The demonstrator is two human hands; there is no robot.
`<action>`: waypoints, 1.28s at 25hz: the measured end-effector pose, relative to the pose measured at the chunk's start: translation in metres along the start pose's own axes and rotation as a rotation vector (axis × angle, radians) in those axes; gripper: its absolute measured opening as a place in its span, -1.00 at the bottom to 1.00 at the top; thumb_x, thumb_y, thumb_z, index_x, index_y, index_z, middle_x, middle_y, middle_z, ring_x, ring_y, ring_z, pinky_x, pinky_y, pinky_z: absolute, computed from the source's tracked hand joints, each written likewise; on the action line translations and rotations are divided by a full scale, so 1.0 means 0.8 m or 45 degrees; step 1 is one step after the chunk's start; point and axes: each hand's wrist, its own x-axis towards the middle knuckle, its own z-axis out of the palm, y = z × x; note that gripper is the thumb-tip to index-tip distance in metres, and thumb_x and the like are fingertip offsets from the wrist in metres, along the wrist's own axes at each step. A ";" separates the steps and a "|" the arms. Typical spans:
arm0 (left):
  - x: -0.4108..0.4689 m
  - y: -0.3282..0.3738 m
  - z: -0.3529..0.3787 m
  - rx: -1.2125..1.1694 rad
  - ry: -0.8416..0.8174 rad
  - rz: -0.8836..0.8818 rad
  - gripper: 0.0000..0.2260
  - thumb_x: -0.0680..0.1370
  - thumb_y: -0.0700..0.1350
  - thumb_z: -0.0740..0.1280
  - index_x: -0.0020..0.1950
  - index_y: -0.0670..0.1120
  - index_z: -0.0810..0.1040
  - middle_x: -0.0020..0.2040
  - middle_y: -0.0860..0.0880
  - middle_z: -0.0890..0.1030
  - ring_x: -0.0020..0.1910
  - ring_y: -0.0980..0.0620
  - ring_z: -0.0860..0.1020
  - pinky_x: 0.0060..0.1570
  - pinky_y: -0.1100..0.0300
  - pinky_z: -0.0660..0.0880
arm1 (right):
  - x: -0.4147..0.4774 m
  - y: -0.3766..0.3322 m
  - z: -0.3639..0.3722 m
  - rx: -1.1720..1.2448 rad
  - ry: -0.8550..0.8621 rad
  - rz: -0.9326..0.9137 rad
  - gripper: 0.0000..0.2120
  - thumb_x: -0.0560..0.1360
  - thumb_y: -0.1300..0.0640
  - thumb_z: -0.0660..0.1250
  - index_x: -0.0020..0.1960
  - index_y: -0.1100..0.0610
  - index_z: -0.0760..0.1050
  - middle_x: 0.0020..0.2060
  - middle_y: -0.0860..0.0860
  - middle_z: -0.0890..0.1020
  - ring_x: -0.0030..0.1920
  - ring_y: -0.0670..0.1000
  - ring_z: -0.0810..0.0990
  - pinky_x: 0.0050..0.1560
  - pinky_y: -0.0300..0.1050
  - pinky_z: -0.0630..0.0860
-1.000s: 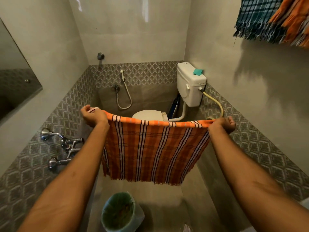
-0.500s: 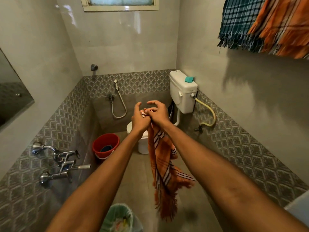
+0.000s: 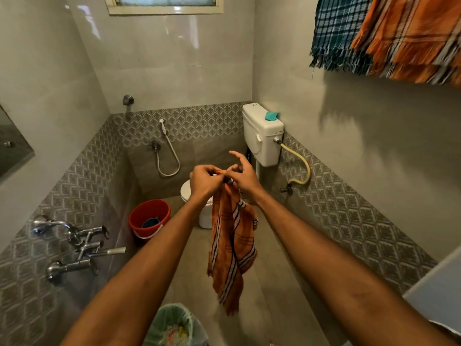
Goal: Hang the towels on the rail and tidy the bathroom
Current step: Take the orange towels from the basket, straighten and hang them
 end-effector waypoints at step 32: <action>0.035 -0.004 -0.091 -0.009 0.630 -0.233 -0.84 0.33 -0.20 0.31 -0.26 -0.11 0.70 -0.34 -0.07 0.67 -0.36 0.02 0.58 -0.22 0.21 0.53 | 0.008 0.005 -0.042 0.436 1.199 0.554 -0.83 0.54 0.19 0.26 0.13 0.14 0.45 0.01 0.17 0.59 -0.21 0.18 0.66 -0.28 0.11 0.66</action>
